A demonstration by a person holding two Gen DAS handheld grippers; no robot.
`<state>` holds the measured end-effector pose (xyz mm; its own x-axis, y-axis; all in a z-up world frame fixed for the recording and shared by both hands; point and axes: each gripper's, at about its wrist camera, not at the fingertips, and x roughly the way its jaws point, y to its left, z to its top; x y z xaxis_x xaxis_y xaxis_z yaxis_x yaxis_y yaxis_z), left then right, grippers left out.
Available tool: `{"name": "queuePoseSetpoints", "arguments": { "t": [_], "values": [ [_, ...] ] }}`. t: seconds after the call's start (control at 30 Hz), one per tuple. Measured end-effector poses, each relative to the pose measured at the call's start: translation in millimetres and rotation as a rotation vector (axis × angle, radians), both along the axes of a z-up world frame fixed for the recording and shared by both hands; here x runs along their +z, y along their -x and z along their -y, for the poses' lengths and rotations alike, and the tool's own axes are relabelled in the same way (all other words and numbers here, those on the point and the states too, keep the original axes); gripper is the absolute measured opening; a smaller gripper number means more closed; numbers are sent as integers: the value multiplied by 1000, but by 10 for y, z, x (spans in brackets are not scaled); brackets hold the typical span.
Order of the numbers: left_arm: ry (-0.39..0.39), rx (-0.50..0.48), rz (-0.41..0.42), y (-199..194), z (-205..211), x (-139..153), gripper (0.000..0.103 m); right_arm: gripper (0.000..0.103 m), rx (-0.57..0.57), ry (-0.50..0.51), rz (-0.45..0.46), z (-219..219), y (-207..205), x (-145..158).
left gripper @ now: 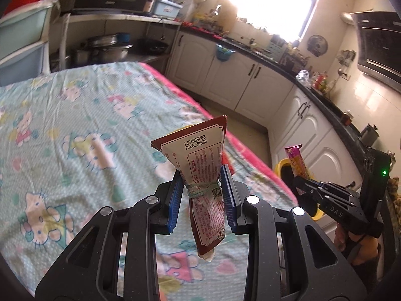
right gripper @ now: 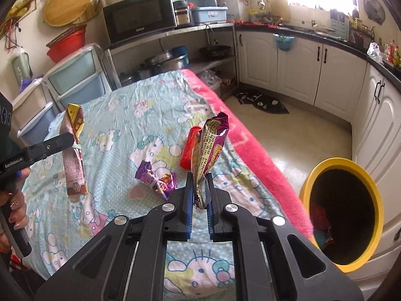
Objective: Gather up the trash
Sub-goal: 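Carry the snack box and gold wrapper over the yellow-rimmed bin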
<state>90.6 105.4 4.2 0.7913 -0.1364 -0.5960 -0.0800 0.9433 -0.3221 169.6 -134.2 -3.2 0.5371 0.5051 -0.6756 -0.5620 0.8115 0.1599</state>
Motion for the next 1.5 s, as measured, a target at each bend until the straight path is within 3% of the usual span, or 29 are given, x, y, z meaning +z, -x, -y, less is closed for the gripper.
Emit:
{"name": "queuePoseSetpoints", "arguments": {
  "t": [0.83, 1.5],
  "values": [
    [-24, -261, 114, -666, 1250, 494, 23, 9, -202, -61, 161, 998, 37, 594],
    [-11, -460, 101, -1485, 2382, 368, 23, 9, -480, -67, 140, 2115, -193, 397]
  ]
}}
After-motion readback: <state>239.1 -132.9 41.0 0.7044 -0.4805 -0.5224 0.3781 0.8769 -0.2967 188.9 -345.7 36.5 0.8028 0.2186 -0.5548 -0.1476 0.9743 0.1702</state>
